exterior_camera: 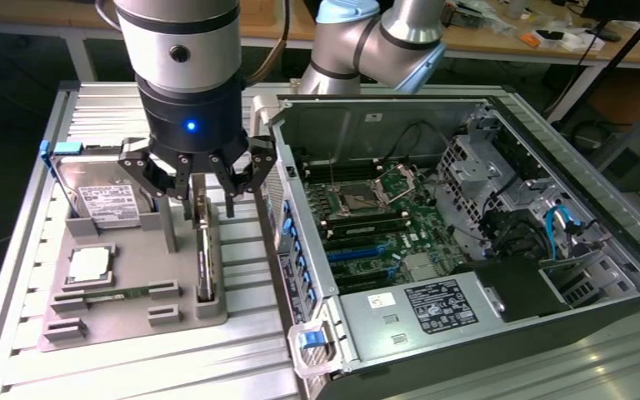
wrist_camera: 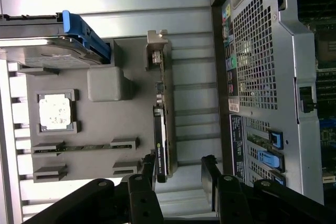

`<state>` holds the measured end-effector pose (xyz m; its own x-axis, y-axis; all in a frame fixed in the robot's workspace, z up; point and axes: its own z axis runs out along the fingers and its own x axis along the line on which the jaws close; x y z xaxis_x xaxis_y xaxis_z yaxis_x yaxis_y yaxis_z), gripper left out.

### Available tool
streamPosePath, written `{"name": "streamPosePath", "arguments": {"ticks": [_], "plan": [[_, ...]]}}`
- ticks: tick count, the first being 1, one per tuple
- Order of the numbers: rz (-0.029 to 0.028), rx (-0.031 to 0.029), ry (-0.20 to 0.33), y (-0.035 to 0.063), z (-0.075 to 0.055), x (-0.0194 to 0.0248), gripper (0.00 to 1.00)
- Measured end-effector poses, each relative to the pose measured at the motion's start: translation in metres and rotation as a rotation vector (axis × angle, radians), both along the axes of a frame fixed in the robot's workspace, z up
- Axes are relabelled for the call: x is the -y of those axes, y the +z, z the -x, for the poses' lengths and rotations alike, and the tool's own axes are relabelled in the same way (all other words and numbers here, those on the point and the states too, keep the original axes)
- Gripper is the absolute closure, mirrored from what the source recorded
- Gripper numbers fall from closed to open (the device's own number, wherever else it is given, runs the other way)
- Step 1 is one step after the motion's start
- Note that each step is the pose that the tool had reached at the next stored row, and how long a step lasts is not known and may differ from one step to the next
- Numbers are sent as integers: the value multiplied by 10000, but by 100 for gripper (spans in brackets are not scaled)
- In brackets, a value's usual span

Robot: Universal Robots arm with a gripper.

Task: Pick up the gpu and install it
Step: 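Pick up the gpu and move the gpu toward the slot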

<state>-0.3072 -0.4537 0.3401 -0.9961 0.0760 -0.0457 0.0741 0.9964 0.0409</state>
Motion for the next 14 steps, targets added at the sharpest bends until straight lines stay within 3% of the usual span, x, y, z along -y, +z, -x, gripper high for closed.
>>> {"name": "streamPosePath", "arguments": {"ticks": [14], "plan": [[104, -1, 0, -245, 4, 0, 52]]}}
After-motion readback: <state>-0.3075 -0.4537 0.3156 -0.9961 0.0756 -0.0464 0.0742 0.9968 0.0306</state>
